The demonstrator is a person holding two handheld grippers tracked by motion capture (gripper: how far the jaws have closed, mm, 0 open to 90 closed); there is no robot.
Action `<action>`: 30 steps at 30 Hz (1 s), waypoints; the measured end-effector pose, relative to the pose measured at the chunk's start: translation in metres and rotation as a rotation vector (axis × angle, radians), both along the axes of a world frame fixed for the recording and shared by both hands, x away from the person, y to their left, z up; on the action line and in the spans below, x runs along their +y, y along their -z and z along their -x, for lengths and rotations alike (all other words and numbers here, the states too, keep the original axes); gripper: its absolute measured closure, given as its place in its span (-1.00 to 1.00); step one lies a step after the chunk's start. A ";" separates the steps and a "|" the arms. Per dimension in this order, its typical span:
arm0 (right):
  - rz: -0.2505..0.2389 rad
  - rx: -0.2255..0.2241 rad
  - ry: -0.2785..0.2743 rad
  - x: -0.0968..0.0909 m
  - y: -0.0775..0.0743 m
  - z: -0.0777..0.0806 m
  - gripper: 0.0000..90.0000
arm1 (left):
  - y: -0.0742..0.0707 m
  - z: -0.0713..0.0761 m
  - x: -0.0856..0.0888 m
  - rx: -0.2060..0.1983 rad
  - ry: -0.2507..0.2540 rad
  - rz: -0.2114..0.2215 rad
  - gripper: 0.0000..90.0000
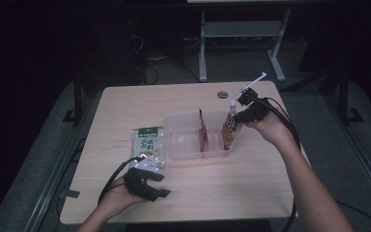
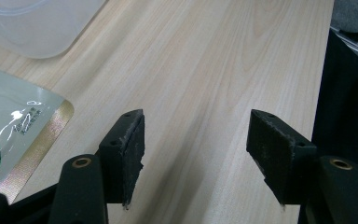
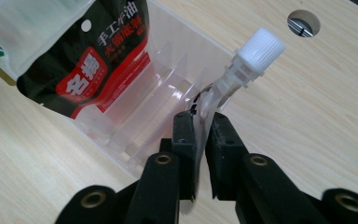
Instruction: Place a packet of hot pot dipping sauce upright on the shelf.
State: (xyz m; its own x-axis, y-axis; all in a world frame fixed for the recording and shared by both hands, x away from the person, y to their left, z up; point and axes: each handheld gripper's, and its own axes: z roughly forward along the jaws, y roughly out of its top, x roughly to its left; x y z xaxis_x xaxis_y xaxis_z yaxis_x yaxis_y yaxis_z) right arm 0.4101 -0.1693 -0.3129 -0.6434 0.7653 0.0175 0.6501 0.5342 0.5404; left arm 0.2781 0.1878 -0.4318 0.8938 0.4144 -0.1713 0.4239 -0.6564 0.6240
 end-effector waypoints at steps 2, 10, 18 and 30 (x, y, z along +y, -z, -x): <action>-0.016 -0.003 -0.001 -0.001 -0.001 0.000 0.76 | 0.000 0.000 0.000 0.000 0.000 0.002 -0.19; -0.091 -0.035 0.013 -0.011 -0.012 0.003 0.69 | -0.001 0.000 0.000 -0.002 -0.006 0.007 -0.19; -0.236 -0.078 -0.002 -0.026 -0.016 0.016 0.21 | -0.004 -0.001 0.005 -0.013 -0.017 0.012 -0.19; -0.320 -0.167 -0.059 -0.049 0.001 0.056 -0.20 | -0.010 -0.004 0.017 -0.025 -0.058 0.030 -0.20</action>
State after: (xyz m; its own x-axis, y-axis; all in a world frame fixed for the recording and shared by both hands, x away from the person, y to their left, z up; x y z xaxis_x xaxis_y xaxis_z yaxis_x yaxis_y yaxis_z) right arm 0.3545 -0.2180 -0.3140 -0.7006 0.6995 0.1406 0.5117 0.3552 0.7823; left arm 0.2817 0.2049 -0.4216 0.8728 0.4604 -0.1620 0.4443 -0.6121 0.6542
